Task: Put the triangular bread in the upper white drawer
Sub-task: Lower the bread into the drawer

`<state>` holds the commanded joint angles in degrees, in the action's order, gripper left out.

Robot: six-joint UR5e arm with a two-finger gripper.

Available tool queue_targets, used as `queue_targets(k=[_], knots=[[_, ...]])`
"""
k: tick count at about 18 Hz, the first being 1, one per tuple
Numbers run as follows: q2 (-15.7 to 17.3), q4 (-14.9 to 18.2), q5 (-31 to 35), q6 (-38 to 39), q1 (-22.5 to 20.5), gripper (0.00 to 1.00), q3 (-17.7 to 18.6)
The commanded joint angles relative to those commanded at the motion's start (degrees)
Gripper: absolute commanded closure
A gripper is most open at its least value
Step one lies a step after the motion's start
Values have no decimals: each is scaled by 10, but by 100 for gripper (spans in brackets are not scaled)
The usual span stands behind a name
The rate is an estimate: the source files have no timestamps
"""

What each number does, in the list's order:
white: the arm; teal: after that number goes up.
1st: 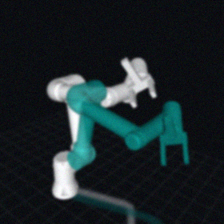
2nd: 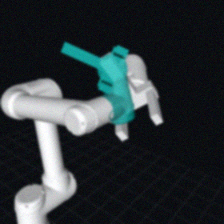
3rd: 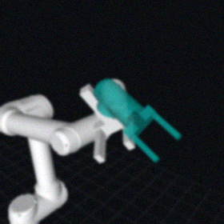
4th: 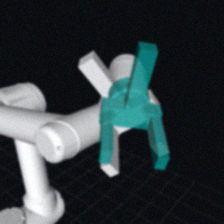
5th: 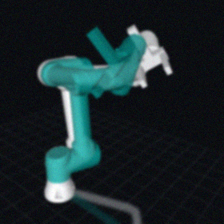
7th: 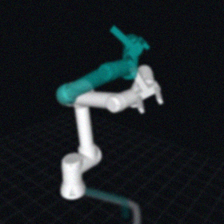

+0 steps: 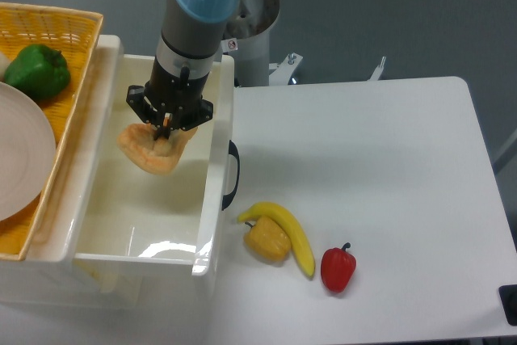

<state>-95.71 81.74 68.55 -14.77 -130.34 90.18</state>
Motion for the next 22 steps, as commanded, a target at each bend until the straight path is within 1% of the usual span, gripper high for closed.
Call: queue_targets(k=[6, 7, 9, 20, 22], knots=[[-7, -1, 1, 0, 6, 85, 0], [-8, -1, 2, -1, 6, 83, 0], [-7, -1, 2, -4, 8, 77, 0], [-20, -3, 4, -4, 23, 76, 0], [-20, -4, 4, -4, 26, 72, -1]])
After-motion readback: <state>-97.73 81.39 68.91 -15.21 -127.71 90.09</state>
